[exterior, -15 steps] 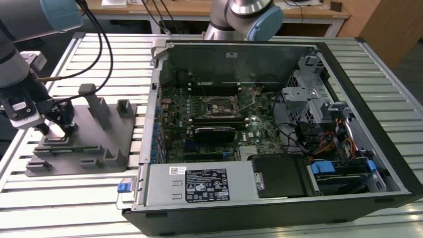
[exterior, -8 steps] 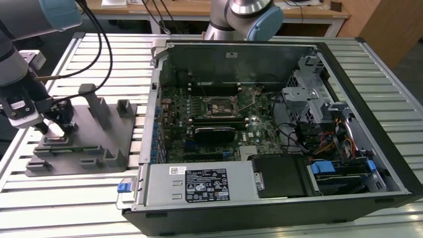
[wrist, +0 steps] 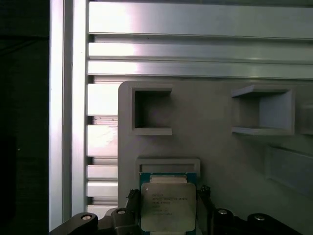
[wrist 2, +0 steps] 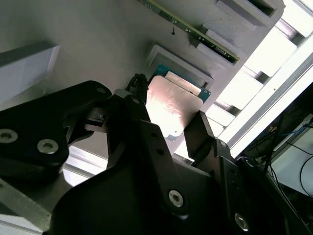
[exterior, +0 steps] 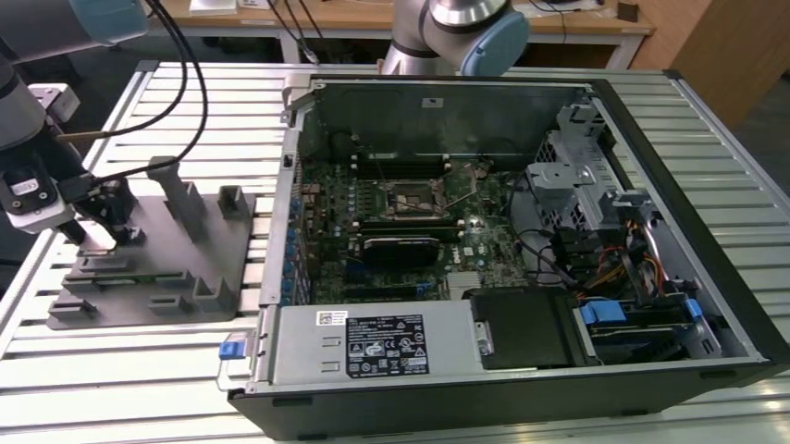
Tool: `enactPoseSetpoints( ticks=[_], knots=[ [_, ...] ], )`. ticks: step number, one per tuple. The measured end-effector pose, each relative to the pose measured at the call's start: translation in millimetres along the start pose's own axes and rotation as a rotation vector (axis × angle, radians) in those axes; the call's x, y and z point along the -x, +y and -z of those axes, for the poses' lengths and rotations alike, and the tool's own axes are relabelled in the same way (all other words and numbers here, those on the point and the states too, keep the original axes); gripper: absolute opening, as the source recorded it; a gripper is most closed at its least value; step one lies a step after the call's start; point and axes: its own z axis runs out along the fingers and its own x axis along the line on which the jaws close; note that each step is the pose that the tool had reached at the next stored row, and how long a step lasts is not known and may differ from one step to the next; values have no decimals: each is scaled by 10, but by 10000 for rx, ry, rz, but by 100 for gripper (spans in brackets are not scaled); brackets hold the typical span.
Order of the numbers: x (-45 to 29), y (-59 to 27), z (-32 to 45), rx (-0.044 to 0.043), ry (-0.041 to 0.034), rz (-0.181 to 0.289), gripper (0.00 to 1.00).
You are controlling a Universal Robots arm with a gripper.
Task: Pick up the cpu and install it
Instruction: 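Pick up the cpu and move it towards the insertion slot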
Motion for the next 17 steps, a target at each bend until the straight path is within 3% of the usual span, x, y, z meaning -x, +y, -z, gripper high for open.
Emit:
enactPoseSetpoints(
  ticks=[17],
  knots=[
    [2,0,109,12,-4,-1,54]
  ],
)
